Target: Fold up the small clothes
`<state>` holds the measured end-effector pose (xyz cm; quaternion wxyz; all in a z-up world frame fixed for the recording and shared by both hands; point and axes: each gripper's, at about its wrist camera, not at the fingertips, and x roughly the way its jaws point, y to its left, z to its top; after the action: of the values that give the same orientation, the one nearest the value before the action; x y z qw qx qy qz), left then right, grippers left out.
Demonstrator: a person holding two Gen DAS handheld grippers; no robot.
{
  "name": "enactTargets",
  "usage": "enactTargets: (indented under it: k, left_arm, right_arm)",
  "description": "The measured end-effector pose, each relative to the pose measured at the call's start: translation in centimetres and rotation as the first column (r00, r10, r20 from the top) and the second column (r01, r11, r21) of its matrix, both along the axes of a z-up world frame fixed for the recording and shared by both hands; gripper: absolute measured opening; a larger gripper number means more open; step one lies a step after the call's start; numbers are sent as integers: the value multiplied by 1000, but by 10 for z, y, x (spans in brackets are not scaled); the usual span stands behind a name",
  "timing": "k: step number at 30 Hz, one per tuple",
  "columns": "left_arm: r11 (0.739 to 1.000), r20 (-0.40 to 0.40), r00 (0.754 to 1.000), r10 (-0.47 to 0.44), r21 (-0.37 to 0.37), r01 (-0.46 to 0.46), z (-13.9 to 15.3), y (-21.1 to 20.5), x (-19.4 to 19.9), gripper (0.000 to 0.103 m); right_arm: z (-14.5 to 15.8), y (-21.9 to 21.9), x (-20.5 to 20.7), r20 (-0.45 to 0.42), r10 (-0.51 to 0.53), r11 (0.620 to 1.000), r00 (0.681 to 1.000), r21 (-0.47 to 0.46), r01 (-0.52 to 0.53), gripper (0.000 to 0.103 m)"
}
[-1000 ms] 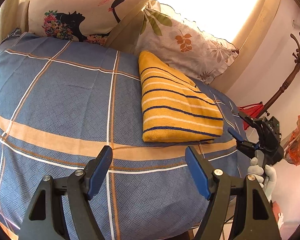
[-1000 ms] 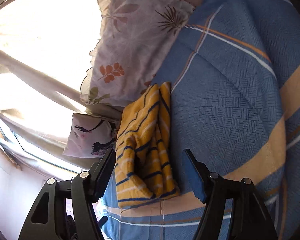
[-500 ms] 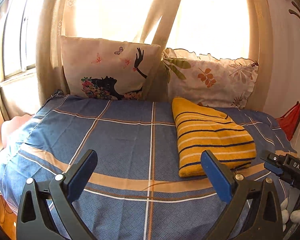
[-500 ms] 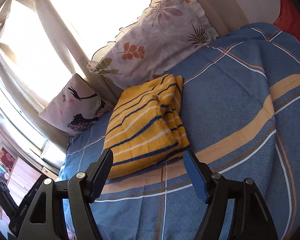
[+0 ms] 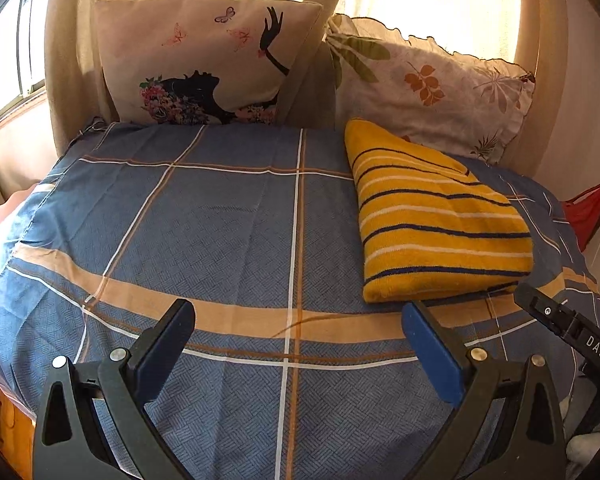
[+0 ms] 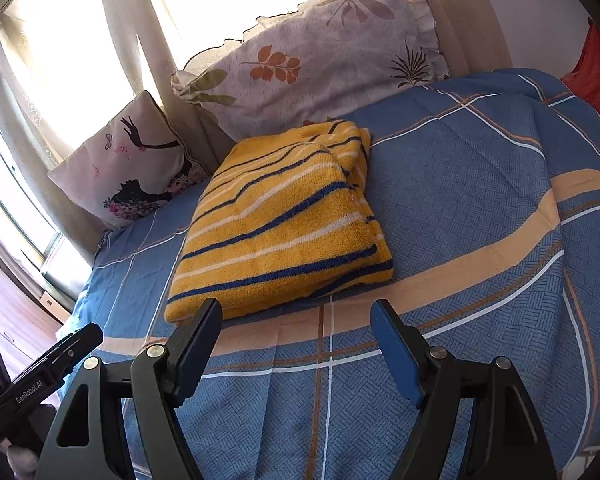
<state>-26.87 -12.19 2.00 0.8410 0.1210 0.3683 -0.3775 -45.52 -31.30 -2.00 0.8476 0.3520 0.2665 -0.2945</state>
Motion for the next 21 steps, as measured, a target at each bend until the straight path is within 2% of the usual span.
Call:
enactTargets:
  k: [9,21]
  left_arm:
    - [999,-41,999,-12,41,13,-16,-4,4,103]
    - [999,-84,996,-16,45,20,-26,0,16,103]
  right_arm:
    - [-10,-1,10,-42,3,1000,999,31,-1,82]
    - [-21,4,23,-84,10,999,996,51,-6,83]
